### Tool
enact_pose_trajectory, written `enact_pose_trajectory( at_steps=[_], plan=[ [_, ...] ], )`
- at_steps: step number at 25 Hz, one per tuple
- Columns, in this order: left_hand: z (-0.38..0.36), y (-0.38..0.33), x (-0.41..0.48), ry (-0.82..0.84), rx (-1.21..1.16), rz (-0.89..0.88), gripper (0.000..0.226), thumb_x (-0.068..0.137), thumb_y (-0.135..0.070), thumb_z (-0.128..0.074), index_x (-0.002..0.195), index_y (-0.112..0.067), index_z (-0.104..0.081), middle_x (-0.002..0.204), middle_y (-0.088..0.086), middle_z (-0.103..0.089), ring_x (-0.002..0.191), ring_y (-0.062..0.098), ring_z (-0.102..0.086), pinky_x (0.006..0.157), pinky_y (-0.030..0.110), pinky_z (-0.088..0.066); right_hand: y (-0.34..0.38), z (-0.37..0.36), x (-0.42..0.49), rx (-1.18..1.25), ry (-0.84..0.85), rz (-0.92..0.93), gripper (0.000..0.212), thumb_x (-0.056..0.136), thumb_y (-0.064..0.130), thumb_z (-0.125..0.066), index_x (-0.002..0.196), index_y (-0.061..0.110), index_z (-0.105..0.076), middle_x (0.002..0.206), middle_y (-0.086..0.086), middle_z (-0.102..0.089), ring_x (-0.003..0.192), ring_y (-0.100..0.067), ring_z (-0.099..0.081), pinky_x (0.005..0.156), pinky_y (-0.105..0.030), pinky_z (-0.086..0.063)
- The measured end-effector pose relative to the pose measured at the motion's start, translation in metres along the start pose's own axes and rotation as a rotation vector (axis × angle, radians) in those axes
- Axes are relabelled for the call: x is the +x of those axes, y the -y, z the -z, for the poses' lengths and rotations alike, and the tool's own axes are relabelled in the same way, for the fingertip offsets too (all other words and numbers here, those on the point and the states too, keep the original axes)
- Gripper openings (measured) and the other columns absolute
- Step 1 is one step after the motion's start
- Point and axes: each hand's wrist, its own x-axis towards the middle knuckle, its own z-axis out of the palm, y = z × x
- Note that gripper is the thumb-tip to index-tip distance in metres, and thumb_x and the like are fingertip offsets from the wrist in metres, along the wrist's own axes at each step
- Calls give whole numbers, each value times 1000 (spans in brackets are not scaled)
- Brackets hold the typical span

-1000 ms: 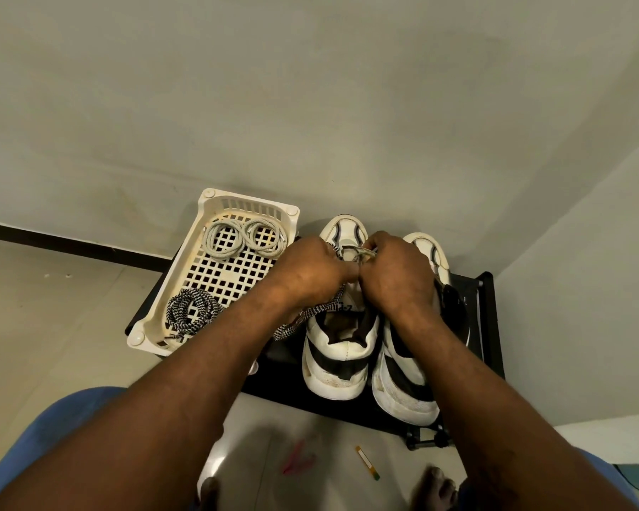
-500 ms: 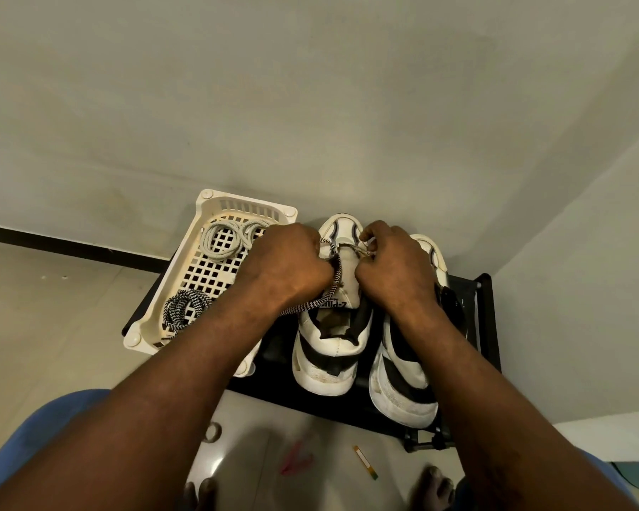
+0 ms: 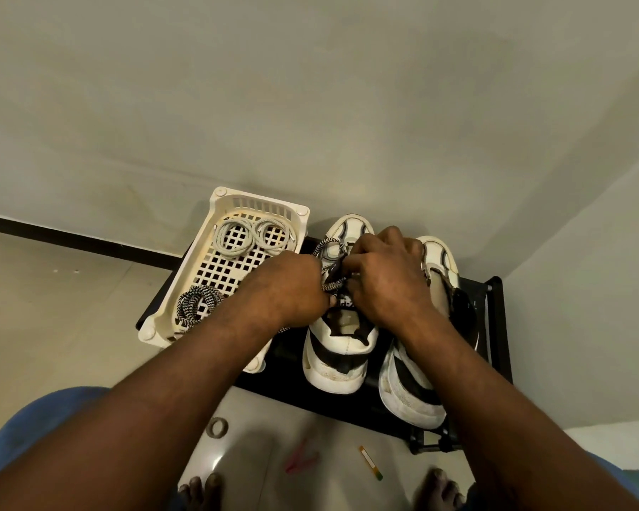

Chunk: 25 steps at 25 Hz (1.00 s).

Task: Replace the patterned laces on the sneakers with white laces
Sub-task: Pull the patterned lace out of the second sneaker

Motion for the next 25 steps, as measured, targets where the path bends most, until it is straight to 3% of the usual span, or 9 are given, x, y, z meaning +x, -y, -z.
enact_pose_trajectory(
  at_steps=[4, 6, 9, 12, 15, 18, 21, 23, 25],
  plan=[
    [-11, 0, 1, -128, 14, 12, 30, 99, -44, -60, 109, -17, -69, 98, 8, -69, 84, 26, -63, 72, 36, -50, -8, 17, -2, 269, -118, -99, 9, 90, 26, -69, 96, 31, -73, 91, 7, -73, 102, -22, -63, 95, -45, -44],
    [-10, -1, -1, -210, 49, -13, 26, 102, -39, -54, 109, -19, -69, 96, 7, -69, 79, 26, -59, 68, 35, -45, -2, 26, -13, 448, -175, -29, 7, 88, 23, -68, 93, 27, -70, 80, 9, -72, 81, -19, -67, 83, -43, -53],
    [5, 4, -4, -311, -87, -149, 29, 95, -30, -51, 118, -30, -70, 101, 4, -74, 91, 26, -67, 70, 32, -45, 13, 37, -29, 702, -271, 82, 4, 89, 21, -75, 91, 19, -72, 77, 11, -71, 72, -8, -68, 70, -34, -56],
    [17, 6, -9, -199, -476, -246, 37, 91, -18, -52, 114, -37, -75, 107, -5, -78, 98, 13, -71, 80, 28, -54, 15, 46, -38, 877, -367, 162, 10, 86, 12, -84, 88, 12, -75, 78, 5, -73, 74, -13, -71, 70, -29, -56],
    [16, -1, -21, -51, -638, -179, 28, 97, -10, -57, 91, -30, -76, 82, -6, -77, 75, 13, -75, 62, 27, -56, 17, 56, -45, 1086, -332, 213, 11, 85, 10, -84, 89, 12, -74, 80, 4, -74, 75, -15, -72, 72, -25, -55],
    [21, -4, -27, -43, -645, -122, 20, 100, -15, -60, 89, -21, -76, 64, -11, -73, 56, 4, -69, 50, 15, -45, 12, 52, -42, 1228, -317, 130, 5, 96, 15, -73, 100, 11, -74, 91, 2, -76, 81, -17, -73, 75, -30, -58],
    [30, -3, -35, -45, -706, -190, 27, 105, -26, -58, 89, -12, -75, 78, -2, -78, 64, 14, -69, 55, 20, -42, -7, 31, -29, 896, -255, -130, 27, 97, 9, -66, 121, 21, -66, 106, 13, -72, 99, -9, -68, 87, -35, -58],
    [37, -4, -46, 14, -842, -313, 28, 106, -21, -58, 87, -8, -73, 86, 7, -78, 68, 22, -68, 58, 19, -46, -10, 19, -26, 557, -93, -27, 41, 91, 13, -71, 128, 28, -63, 117, 10, -69, 108, -14, -63, 93, -41, -54],
    [44, 0, -58, 178, -977, -462, 27, 105, -15, -58, 85, -9, -73, 86, 13, -76, 66, 22, -65, 59, 23, -48, -6, 13, -25, 441, -71, 70, 30, 89, 17, -71, 115, 31, -69, 111, 9, -69, 104, -21, -61, 90, -45, -53]
  ],
)
